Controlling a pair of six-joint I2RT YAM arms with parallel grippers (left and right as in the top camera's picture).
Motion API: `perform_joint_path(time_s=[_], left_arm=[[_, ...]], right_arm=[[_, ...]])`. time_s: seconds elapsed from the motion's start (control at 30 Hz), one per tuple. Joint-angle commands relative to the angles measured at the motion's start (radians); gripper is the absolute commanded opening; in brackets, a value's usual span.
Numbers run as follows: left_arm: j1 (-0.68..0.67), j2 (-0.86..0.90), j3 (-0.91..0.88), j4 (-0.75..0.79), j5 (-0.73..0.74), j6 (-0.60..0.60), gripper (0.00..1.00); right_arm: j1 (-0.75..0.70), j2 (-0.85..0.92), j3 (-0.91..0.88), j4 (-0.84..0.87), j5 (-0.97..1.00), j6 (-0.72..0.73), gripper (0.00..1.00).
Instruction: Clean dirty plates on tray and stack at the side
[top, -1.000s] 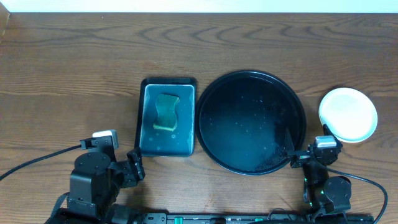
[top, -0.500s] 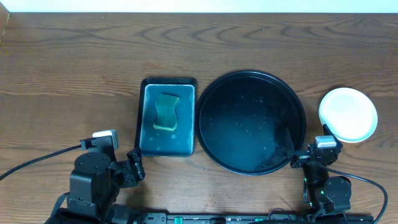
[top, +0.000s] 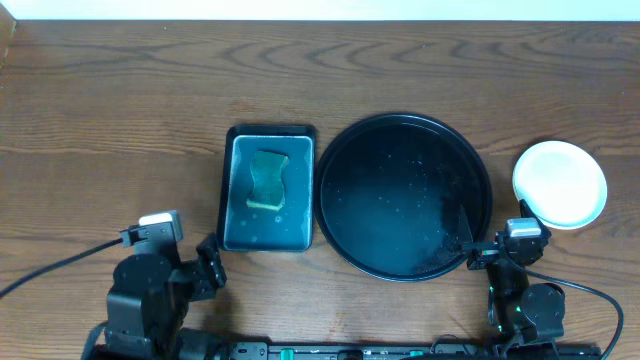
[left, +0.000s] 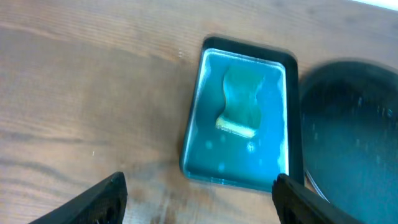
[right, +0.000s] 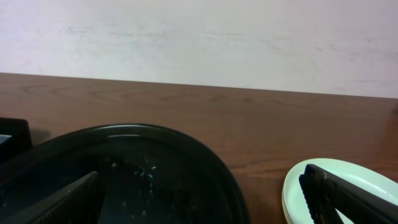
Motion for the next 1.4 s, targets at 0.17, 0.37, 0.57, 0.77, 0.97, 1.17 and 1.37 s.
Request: perform_joint_path(time_s=[0.17, 0.37, 0.57, 0.77, 0.97, 1.17, 1.37], left_arm=[[0.084, -0.210, -0.293, 0.236, -0.006, 0.013, 0.76], [0.093, -0.359, -0.501, 0.431, 0.009, 0.012, 0.76], [0.093, -0.424, -0.660, 0.664, 0.012, 0.013, 0.76], [0.097, -0.424, -0.796, 0.989, 0.012, 0.024, 0.76], [0.098, -0.424, -0.820, 0.983, 0.036, 0.135, 0.76], [0.098, -0.424, -0.820, 0.913, 0.091, 0.141, 0.76], [0.098, -0.424, -0.820, 0.913, 0.090, 0.141, 0.76]], right_arm=[[-0.013, -0.006, -0.001, -0.005, 0.008, 0.017, 0.99], [-0.013, -0.006, -0.001, -0.004, 0.008, 0.017, 0.99], [-0.013, -0.005, -0.001, -0.004, 0.008, 0.017, 0.99], [-0.013, -0.005, -0.001, -0.004, 0.008, 0.017, 0.99], [-0.013, -0.005, -0.001, -0.004, 0.008, 0.017, 0.99], [-0.013, -0.005, -0.001, -0.004, 0.008, 0.017, 0.99], [-0.013, -0.005, -0.001, -0.005, 0.008, 0.017, 0.99]])
